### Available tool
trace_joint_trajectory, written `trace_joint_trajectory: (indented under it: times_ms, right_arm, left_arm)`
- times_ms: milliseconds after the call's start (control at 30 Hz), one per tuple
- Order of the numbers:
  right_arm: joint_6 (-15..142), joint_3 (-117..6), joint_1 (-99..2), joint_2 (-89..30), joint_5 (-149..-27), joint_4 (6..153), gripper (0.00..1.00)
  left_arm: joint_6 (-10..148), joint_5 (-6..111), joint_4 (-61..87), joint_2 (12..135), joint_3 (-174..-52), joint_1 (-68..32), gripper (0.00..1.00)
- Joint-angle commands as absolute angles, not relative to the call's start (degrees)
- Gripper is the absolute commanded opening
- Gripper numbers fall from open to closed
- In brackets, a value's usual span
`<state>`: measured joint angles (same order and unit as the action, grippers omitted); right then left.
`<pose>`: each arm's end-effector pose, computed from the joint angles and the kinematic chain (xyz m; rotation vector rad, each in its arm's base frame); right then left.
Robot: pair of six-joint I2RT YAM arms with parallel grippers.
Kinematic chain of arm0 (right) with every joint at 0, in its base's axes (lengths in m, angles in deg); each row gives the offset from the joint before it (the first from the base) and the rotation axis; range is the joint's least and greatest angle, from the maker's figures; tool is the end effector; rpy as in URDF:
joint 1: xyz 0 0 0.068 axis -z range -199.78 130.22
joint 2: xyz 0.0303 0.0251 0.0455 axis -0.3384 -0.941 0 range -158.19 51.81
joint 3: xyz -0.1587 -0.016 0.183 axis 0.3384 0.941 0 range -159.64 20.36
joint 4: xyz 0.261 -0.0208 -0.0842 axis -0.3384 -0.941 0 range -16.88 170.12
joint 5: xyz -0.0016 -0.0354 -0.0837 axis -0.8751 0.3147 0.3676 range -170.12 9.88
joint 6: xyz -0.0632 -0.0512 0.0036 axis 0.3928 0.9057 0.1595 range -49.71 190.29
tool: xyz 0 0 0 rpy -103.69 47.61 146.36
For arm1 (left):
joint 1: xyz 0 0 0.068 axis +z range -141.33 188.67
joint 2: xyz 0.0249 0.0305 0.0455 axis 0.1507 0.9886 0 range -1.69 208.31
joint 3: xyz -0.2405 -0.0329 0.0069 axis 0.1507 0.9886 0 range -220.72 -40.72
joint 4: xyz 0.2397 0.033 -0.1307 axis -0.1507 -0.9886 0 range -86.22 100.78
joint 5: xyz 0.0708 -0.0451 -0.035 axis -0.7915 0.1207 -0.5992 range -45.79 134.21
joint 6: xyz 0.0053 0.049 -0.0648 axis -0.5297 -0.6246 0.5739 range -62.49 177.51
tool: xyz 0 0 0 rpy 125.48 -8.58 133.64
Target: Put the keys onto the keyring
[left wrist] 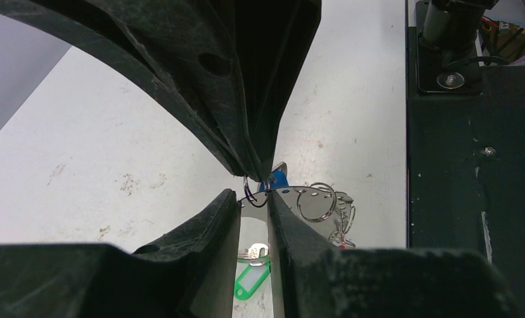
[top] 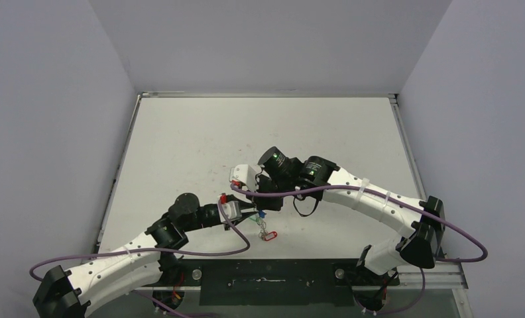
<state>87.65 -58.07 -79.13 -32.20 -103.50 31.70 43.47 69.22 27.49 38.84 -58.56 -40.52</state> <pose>0.1499 0.3080 0.2672 -1.7402 1.9191 0.8003 0.1361 -0.2033 0.2057 1.1803 1.2694 -0.8215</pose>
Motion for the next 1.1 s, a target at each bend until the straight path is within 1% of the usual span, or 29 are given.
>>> trace_joint_trajectory:
  times_ms: [0, 100, 233, 333, 467, 500, 733, 767, 800, 833, 1067]
  right_arm:
    - [87.34, -60.18, -79.9, -32.81, -102.71, 32.39, 0.0]
    - [87.35, -60.11, -80.05, -33.0, -102.71, 32.38, 0.0]
    - [87.34, -60.06, -80.08, -33.2, -102.63, 32.48, 0.0]
    - [87.26, -59.99, -80.22, -33.2, -102.62, 32.46, 0.0]
    - [87.19, -60.04, -80.33, -33.27, -102.4, 32.55, 0.0]
    - [87.17, -60.01, -80.26, -33.27, -102.32, 32.64, 0.0]
    - [88.22, -59.6, -80.66, -33.18, -101.83, 32.91, 0.0]
    - [88.28, -59.58, -80.73, -33.22, -101.79, 32.92, 0.0]
    - [88.3, -59.63, -80.76, -33.28, -101.75, 32.9, 0.0]
    - [88.31, -59.63, -80.78, -33.29, -101.7, 32.92, 0.0]
    - [88.48, -59.65, -80.98, -33.49, -101.65, 32.84, 0.0]
  left_arm:
    - [44.45, 70.4, 31.34, 39.3, -61.64, -40.64, 0.21]
    - [44.75, 70.4, 31.85, 39.73, -61.64, -40.64, 0.24]
    - [45.28, 70.4, 32.16, 40.21, -61.64, -40.71, 0.21]
    - [45.72, 70.48, 32.85, 40.32, -61.55, -40.65, 0.15]
    - [45.91, 70.32, 33.05, 40.2, -61.5, -40.64, 0.02]
    - [45.98, 70.19, 33.1, 40.2, -61.47, -40.64, 0.0]
    - [47.46, 68.2, 33.1, 39.38, -61.2, -40.64, 0.0]
    - [47.68, 67.87, 33.25, 39.29, -61.12, -40.64, 0.03]
    - [47.91, 67.67, 33.32, 39.27, -61.11, -40.65, 0.08]
    - [48.11, 67.52, 33.52, 39.29, -61.11, -40.64, 0.12]
    - [48.25, 67.9, 34.01, 40.21, -61.61, -40.64, 0.16]
